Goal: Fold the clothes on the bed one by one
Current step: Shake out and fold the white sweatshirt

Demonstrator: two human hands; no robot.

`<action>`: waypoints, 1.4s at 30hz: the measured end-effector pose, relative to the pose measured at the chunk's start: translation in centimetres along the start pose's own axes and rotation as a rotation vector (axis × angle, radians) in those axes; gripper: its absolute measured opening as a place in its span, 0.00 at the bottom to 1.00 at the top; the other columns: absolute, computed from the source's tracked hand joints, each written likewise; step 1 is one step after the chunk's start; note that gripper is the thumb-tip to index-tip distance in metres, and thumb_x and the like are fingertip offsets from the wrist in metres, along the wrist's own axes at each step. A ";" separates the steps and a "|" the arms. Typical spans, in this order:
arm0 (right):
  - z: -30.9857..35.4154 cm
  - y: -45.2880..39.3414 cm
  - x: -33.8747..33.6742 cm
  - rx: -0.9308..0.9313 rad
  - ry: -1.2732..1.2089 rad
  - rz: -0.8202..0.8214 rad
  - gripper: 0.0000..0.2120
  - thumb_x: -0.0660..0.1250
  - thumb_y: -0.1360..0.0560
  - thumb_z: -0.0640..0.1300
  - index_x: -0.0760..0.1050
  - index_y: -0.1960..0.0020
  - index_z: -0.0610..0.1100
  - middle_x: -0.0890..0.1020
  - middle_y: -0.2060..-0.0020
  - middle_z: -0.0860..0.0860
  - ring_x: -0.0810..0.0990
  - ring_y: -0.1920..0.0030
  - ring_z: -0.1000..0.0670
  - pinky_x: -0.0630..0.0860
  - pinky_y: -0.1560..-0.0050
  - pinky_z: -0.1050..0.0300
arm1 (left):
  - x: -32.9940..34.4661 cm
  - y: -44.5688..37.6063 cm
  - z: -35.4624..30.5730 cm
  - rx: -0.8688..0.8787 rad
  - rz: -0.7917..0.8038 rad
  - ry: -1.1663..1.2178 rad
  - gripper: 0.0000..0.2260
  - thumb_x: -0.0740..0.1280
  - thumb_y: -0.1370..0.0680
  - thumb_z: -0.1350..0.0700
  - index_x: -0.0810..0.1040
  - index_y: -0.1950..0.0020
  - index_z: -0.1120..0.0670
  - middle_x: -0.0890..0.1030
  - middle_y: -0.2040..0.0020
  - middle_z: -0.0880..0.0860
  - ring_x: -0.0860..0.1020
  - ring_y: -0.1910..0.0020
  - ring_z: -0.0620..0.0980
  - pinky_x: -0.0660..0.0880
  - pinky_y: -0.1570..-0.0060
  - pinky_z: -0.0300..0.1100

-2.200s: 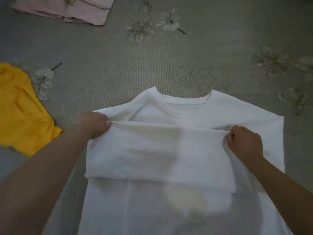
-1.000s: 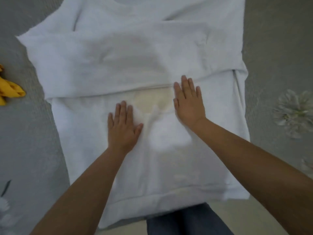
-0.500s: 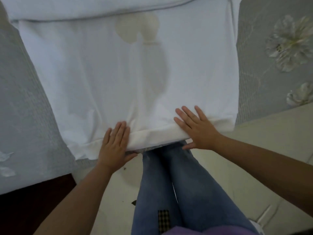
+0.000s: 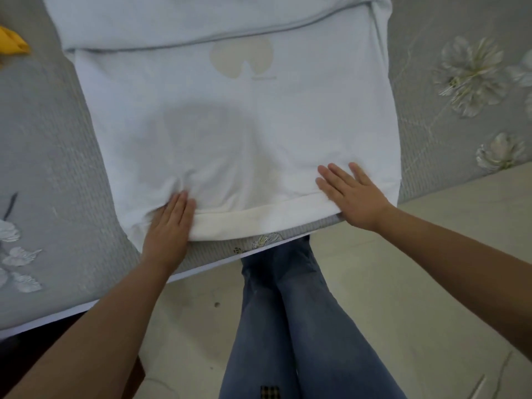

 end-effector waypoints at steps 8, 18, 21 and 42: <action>0.6 0.9 -2.8 0.158 -0.110 0.088 0.27 0.51 0.21 0.35 0.43 0.25 0.39 0.44 0.25 0.44 0.44 0.25 0.45 0.43 0.27 0.52 | -1.5 1.4 -0.9 -0.182 0.149 0.003 0.28 0.53 0.23 0.69 0.42 0.26 0.64 0.47 0.25 0.62 0.47 0.25 0.56 0.39 0.29 0.45; -0.5 9.4 -7.4 0.006 -0.095 0.118 0.30 0.55 0.23 0.31 0.47 0.25 0.38 0.50 0.25 0.44 0.50 0.25 0.45 0.51 0.28 0.54 | -7.4 8.5 -5.2 -0.318 0.240 -0.133 0.33 0.57 0.23 0.67 0.38 0.26 0.61 0.44 0.24 0.57 0.46 0.24 0.51 0.41 0.29 0.42; -0.1 11.7 -8.8 -0.069 -0.105 0.272 0.23 0.55 0.23 0.33 0.59 0.28 0.40 0.63 0.29 0.44 0.63 0.30 0.45 0.58 0.32 0.56 | -8.4 11.0 -6.4 -0.292 0.353 -0.101 0.31 0.57 0.21 0.62 0.40 0.25 0.58 0.46 0.23 0.56 0.49 0.25 0.50 0.43 0.29 0.41; -7.1 14.8 -20.4 0.305 0.181 0.013 0.15 0.57 0.23 0.36 0.73 0.38 0.39 0.75 0.38 0.43 0.73 0.37 0.43 0.69 0.38 0.50 | -22.7 8.0 -8.6 -0.383 0.081 -0.124 0.24 0.50 0.19 0.62 0.45 0.24 0.57 0.52 0.24 0.56 0.56 0.26 0.53 0.53 0.30 0.43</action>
Point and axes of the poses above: each hand's wrist, its own y-axis away from the middle knuckle, its own x-axis out of the palm, z = x × y, the point moved 2 cm from there along -y, towards the middle knuckle
